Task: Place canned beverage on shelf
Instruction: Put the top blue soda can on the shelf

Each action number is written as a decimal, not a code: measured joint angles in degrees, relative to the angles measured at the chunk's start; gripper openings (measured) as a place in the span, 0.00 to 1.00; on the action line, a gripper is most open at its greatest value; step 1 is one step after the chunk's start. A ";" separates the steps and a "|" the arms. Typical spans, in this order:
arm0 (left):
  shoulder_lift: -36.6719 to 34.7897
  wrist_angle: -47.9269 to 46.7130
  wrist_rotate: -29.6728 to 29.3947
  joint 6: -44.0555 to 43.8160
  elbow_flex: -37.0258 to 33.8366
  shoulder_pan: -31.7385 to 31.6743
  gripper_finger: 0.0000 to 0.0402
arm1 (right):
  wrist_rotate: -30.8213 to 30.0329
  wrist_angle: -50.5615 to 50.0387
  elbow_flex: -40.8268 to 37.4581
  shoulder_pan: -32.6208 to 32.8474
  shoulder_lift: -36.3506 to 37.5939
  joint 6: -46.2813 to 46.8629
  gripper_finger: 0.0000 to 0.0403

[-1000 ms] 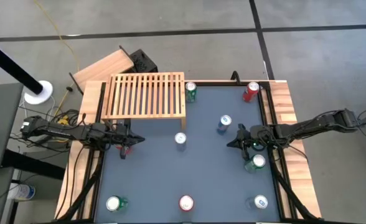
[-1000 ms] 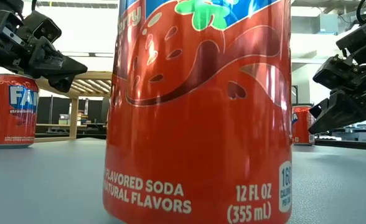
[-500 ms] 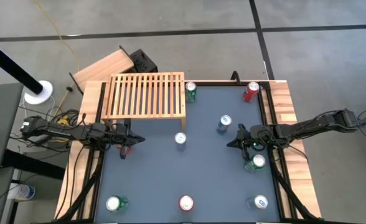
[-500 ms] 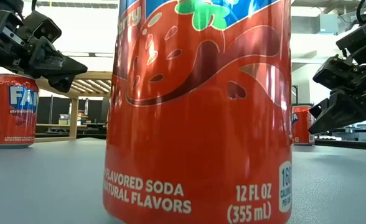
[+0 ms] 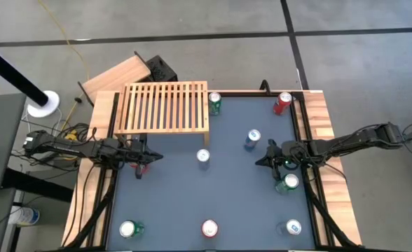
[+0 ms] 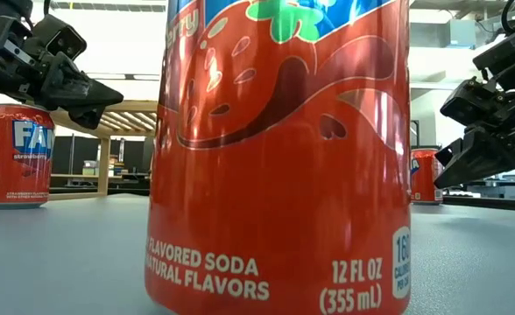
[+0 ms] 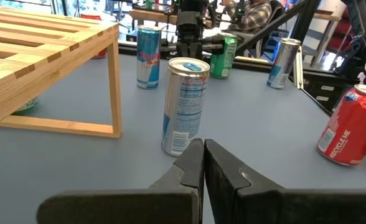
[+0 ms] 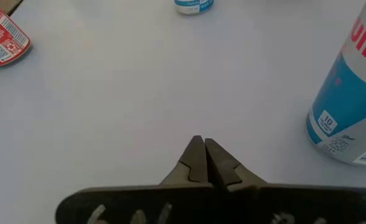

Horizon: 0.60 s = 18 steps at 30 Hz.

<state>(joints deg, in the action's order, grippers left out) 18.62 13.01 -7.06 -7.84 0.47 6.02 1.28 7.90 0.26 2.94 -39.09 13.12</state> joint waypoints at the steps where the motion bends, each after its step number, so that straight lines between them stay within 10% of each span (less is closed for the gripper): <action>1: 0.02 0.18 -1.06 2.14 0.00 0.02 0.00 | 0.00 0.02 0.00 0.00 0.00 0.00 0.00; 10: 0.04 3.04 -21.29 20.75 0.00 0.02 0.00 | -0.51 0.87 0.00 0.02 -0.02 -0.07 0.00; 18: 0.00 3.35 4.25 22.03 1.36 -0.03 0.00 | -4.00 5.07 0.62 -0.15 0.01 -2.20 0.00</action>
<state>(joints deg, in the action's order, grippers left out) 18.62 16.37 -2.81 14.19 1.83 6.00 -2.72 12.97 0.88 2.79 -39.08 10.92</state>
